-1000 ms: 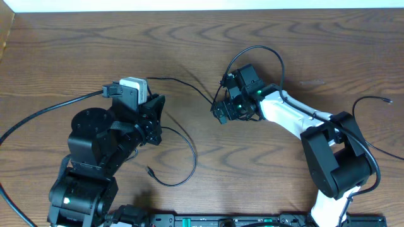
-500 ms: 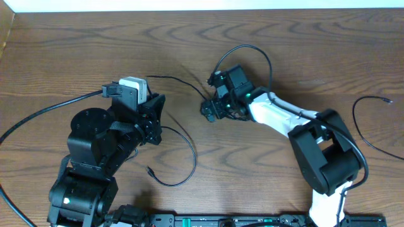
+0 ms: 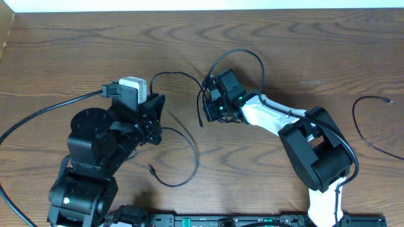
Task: Untangle cables
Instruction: 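Move the right gripper to the black cable loop at center and grasp it, then drag the grasped cable up and right toward the top-right corner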
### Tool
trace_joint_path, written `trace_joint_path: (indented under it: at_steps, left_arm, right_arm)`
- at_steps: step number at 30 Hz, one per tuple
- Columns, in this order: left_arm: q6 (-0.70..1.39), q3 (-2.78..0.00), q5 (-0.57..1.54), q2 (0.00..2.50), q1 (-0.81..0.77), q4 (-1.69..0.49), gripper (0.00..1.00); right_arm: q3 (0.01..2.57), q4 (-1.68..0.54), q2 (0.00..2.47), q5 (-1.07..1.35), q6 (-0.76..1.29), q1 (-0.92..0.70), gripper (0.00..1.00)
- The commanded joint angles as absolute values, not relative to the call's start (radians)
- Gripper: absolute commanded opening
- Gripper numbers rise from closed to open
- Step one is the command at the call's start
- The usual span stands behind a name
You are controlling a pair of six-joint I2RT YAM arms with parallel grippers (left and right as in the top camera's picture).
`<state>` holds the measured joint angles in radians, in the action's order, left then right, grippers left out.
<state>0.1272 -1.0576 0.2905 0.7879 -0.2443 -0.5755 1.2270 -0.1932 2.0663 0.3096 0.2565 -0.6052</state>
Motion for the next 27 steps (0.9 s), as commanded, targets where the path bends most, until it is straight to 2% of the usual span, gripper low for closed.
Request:
trace_joint_path:
  at_steps: [1, 6, 14, 16, 19, 23, 24, 27]
  left_arm:
    - [0.126, -1.084, 0.307, 0.779, -0.247, -0.568, 0.14]
    - [0.125, -1.084, 0.306, 0.779, -0.247, -0.578, 0.14]
    - [0.125, -1.084, 0.306, 0.779, -0.247, -0.590, 0.14]
    - [0.125, -1.084, 0.306, 0.779, -0.247, -0.590, 0.17]
    - [0.125, -1.084, 0.305, 0.781, -0.247, -0.590, 0.28]
    - [0.116, -1.084, 0.303, 0.790, -0.247, -0.590, 0.33]
    - [0.112, -1.084, 0.303, 0.792, -0.247, -0.590, 0.37]
    - [0.109, -1.084, 0.303, 0.802, -0.247, -0.590, 0.39]
  right_arm:
    - [1.178, -0.236, 2.136, 0.290, 0.277, -0.609, 0.01]
    - [1.193, -0.232, 2.136, 0.307, 0.315, -0.601, 0.01]
    - [1.293, -0.282, 2.083, 0.521, 0.322, -0.502, 0.01]
    - [1.316, -0.302, 2.060, 0.548, 0.322, -0.475, 0.01]
    - [1.345, -0.352, 2.020, 0.553, 0.315, -0.435, 0.01]
    - [1.378, -0.429, 1.948, 0.553, 0.276, -0.384, 0.01]
    - [1.388, -0.450, 1.927, 0.552, 0.265, -0.371, 0.01]
    - [1.427, -0.518, 1.847, 0.542, 0.245, -0.325, 0.01]
